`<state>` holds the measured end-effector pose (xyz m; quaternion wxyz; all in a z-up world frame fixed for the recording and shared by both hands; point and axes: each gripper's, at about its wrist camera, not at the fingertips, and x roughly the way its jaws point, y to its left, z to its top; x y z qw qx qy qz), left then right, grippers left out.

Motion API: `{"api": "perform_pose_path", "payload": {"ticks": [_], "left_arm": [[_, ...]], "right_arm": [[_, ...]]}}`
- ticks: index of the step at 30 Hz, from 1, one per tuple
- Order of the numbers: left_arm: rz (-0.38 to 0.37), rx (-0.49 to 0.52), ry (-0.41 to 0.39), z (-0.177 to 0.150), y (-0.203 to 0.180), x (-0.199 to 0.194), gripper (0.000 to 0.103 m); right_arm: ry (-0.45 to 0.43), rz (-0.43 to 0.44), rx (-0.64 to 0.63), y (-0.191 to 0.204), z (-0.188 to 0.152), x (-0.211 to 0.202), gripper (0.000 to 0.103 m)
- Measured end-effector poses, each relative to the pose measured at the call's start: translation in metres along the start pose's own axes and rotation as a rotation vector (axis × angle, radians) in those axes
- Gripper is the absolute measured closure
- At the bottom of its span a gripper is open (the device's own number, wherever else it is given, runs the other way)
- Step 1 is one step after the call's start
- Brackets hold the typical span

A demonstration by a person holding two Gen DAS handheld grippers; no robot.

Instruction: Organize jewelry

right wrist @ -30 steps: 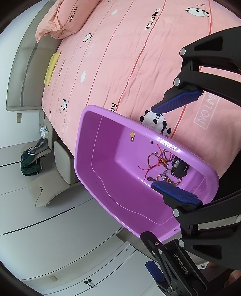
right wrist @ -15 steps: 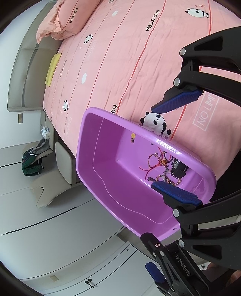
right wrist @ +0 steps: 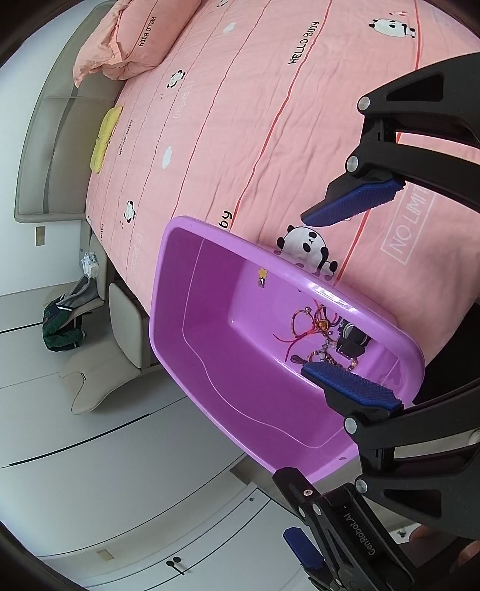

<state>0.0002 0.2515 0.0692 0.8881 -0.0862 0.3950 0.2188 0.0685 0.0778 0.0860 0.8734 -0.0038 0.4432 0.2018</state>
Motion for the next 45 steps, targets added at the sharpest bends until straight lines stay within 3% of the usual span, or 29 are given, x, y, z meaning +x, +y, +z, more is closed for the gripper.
{"api": "perform_pose_path", "payload": {"ticks": [45], "left_arm": [[0.012,-0.029,-0.012,-0.0006,0.0056,-0.0011,0.006]], "right_arm": [[-0.006,0.0,0.007,-0.0025,0.0005,-0.0029,0.031]]}}
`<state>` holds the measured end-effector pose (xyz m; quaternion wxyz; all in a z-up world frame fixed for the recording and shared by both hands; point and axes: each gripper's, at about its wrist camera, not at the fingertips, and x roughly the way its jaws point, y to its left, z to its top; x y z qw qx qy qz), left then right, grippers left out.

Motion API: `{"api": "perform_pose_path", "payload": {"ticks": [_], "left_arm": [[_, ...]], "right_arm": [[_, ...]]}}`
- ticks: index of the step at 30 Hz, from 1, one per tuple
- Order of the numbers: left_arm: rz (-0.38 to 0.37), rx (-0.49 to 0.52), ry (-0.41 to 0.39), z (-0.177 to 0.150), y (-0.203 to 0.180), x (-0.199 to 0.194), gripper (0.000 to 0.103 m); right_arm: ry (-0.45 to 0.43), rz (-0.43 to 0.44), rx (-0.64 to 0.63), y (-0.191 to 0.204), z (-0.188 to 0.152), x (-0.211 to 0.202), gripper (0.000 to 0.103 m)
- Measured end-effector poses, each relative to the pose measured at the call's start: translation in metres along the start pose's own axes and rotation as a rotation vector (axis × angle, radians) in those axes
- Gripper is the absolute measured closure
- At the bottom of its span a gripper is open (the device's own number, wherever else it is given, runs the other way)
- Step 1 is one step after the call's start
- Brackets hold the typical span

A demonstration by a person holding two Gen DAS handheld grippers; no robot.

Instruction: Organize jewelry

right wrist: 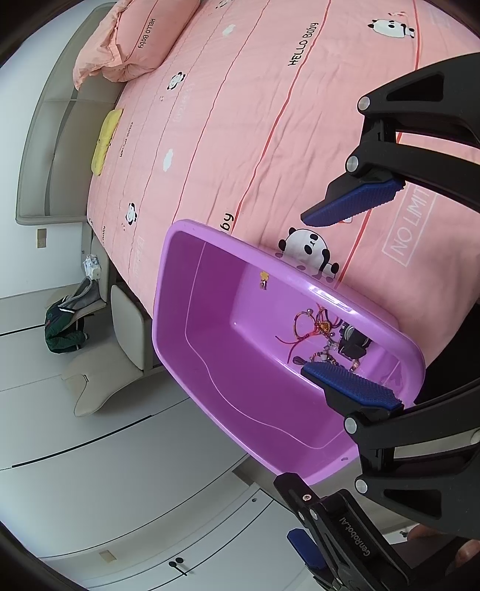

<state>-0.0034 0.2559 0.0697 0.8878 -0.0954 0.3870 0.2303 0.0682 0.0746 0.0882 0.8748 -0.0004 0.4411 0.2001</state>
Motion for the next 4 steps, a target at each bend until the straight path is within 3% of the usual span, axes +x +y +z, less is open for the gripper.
{"api": "perform_pose_path", "payload": {"ticks": [4], "left_arm": [[-0.007,-0.009,0.012,-0.0006,0.0007,0.0014,0.006]], "right_arm": [[0.001,0.005,0.006,-0.0019,-0.0006,-0.0007,0.031]]}}
